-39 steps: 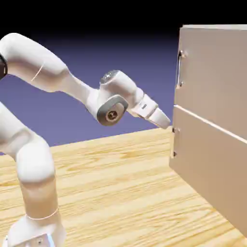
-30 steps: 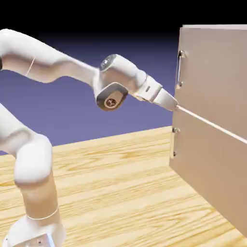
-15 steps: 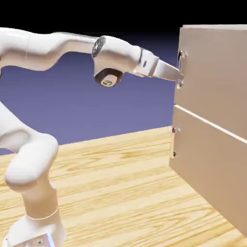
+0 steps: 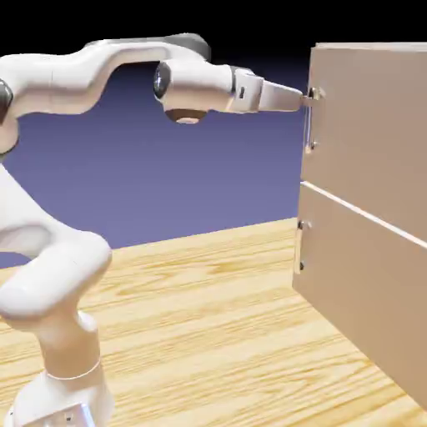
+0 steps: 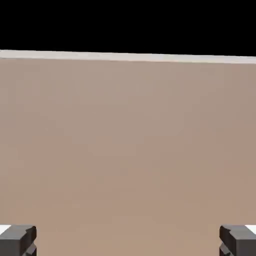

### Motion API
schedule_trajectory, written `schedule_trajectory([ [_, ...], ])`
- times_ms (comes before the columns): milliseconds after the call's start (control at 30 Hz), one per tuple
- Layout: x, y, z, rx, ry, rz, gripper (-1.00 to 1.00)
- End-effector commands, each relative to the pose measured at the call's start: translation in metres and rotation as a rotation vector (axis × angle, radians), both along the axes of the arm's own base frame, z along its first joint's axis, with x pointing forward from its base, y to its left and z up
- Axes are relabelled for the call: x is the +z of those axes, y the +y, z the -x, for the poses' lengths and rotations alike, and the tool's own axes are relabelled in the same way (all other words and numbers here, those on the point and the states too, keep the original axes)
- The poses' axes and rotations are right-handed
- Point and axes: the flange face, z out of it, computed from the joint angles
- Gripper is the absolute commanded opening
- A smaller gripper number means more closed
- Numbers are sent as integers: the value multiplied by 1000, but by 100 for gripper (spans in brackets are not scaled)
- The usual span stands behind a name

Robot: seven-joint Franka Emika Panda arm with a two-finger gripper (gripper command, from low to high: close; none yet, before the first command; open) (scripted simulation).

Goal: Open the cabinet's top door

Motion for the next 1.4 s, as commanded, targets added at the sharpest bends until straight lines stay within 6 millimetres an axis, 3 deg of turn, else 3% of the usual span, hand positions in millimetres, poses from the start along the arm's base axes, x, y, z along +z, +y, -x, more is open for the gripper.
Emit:
schedule_trajectory([
  [0,-1,5,-2,1,-10,2,0],
  [400,-32,66,-39,24,-96,11,0],
  [800,-98,130,-91,46,-121,-10,0],
  [833,-98,130,-91,46,-121,-10,0],
  [1033,-98,128,-141,46,-121,-10,0],
  [1067,-98,128,-141,46,-121,-10,-100],
  [1367,-98,113,-90,145,-121,-16,-100],
])
